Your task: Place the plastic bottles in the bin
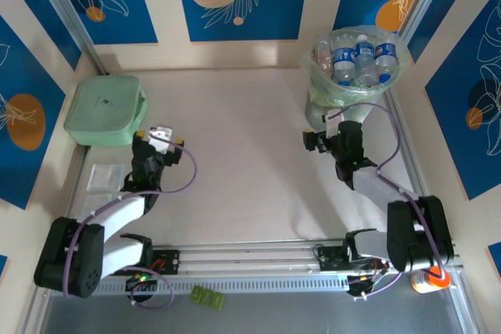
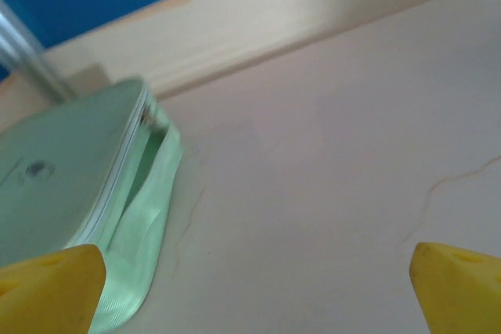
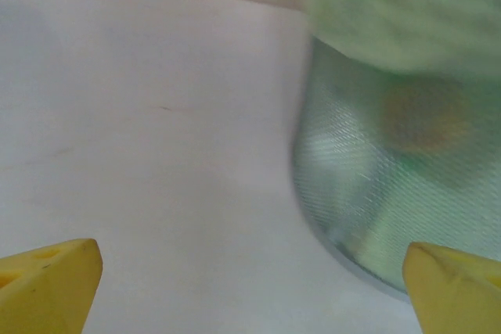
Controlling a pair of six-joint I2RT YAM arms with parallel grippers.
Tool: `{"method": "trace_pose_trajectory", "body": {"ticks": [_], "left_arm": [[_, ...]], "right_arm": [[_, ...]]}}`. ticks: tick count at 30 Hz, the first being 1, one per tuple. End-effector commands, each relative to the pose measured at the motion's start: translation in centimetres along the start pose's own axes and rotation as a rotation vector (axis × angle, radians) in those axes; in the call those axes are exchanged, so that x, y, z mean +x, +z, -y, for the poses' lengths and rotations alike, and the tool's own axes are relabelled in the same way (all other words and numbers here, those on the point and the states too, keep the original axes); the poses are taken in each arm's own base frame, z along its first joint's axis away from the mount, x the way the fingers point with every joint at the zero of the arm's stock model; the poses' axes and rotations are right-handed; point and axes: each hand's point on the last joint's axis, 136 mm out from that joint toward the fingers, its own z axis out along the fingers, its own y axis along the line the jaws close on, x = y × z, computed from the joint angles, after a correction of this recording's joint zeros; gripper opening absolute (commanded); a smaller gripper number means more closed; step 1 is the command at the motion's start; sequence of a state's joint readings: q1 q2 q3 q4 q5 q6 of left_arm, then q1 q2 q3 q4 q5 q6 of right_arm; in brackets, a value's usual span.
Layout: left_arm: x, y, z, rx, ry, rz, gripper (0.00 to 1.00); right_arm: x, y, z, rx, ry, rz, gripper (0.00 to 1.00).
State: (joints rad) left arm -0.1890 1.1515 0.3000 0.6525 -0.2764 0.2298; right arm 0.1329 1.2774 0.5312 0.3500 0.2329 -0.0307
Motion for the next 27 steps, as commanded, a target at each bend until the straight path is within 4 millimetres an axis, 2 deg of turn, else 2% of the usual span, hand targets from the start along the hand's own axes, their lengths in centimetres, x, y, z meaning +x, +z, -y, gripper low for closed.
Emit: {"method": "trace_pose_trajectory", "body": {"ticks": [1,3,5,6,8,10,13,14,15,17,18,21,27], "left_arm": [[2.2,-0.2,0.0,0.056,-0.087,0.000,0.99],[2.2,0.1,0.4,0.096,-0.089,-0.003,0.99],[1.6,0.7,-0.1,0.069,-0.124,0.039,0.99],[1.4,1.1,-0.3,0.060,-0.136,0.061,0.99],[1.8,2.0,0.5,0.111,-0.131,-0.015,0.99],[1.8,3.0,1.1,0.148,-0.129,-0.045,0.99],[1.2,4.1,1.1,0.148,-0.200,-0.024,0.99],[1.6,4.1,1.7,0.168,-0.195,0.012,1.00],[2.8,4.1,1.4,0.132,-0.213,0.023,1.00],[3.0,3.6,0.3,0.062,-0.238,0.106,1.00],[3.1,3.6,0.3,0.069,-0.242,0.076,1.00],[3.6,6.0,1.1,0.112,-0.216,-0.055,1.00],[3.6,5.7,0.9,0.089,-0.218,-0.045,1.00]], "right_arm": [[-0.3,0.1,2.0,0.067,0.063,0.085,0.99],[1.2,0.2,3.6,0.106,0.133,0.071,0.99],[1.5,0.1,4.9,0.138,0.188,0.102,0.99],[1.4,0.0,5.0,0.123,0.203,0.114,0.99],[1.3,-0.2,5.7,0.137,0.268,0.155,0.99],[2.3,-0.2,5.9,0.137,0.286,0.200,0.99],[2.8,0.3,4.3,0.058,0.231,0.241,0.99],[2.8,0.4,3.6,0.022,0.207,0.258,0.99],[2.9,0.7,2.9,-0.008,0.185,0.230,0.99],[2.7,1.1,2.1,-0.052,0.155,0.204,0.99],[2.6,1.3,2.0,-0.061,0.154,0.204,0.99],[2.6,2.6,2.5,-0.049,0.176,0.124,0.99],[2.7,2.9,3.0,0.025,0.170,0.108,0.99]]}}
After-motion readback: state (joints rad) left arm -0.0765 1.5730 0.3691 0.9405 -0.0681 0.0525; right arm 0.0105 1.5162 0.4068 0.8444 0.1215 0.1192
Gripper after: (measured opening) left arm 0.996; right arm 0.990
